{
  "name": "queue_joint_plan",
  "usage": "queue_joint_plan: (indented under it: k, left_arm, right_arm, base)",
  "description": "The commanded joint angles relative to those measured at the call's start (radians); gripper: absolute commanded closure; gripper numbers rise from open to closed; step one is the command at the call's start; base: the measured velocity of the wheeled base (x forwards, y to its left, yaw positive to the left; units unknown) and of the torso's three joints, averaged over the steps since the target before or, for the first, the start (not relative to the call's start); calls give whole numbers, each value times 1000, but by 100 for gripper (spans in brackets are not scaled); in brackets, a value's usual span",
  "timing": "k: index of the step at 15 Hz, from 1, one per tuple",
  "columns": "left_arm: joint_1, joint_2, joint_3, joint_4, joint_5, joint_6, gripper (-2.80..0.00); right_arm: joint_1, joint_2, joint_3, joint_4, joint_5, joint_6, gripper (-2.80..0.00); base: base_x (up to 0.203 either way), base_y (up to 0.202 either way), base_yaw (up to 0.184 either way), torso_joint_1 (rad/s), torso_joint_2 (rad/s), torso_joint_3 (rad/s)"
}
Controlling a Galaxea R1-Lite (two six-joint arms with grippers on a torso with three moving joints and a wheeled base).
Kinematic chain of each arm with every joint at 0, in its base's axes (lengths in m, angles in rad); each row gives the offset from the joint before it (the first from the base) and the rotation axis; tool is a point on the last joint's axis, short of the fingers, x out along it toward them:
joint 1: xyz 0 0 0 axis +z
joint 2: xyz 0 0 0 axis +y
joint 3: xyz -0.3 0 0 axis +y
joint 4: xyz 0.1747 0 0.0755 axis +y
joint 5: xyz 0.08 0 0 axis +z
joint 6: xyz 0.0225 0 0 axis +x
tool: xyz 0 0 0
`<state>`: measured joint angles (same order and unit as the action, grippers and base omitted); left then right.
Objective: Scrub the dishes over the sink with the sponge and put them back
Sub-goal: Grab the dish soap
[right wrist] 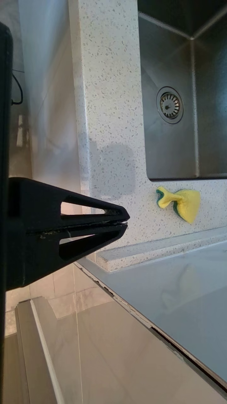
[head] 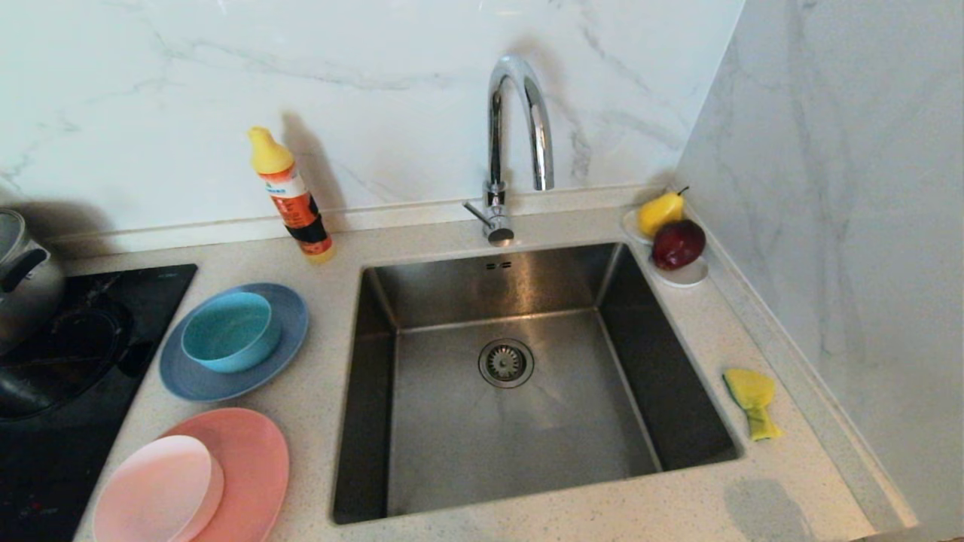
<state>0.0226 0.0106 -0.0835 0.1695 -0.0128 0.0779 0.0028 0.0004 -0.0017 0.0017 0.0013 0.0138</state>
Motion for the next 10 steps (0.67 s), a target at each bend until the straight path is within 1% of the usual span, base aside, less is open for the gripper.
queue_joint_plan:
  k: [1, 3, 6, 8, 10]
  left_arm:
    - [1, 110, -119, -22, 2, -10, 0]
    - [1, 327, -240, -52, 8, -42, 0]
    - [2, 672, -411, -149, 23, -69, 0]
    - [1, 901, -509, -238, 59, -79, 0]
    - [1, 1107, -572, -346, 85, -90, 0]
  right_arm:
    - [0, 0, 0, 0, 0, 0, 0]
    - [0, 0, 0, 0, 0, 0, 0]
    - [0, 0, 0, 0, 0, 0, 0]
    - [0, 0, 0, 0, 0, 0, 0]
    - [0, 0, 0, 0, 0, 0, 0]
  base:
    - [0, 0, 0, 0, 0, 0]
    - [0, 0, 0, 0, 0, 0]
    - [0, 0, 0, 0, 0, 0]
    - [0, 0, 0, 0, 0, 0]
    - [0, 0, 0, 0, 0, 0]
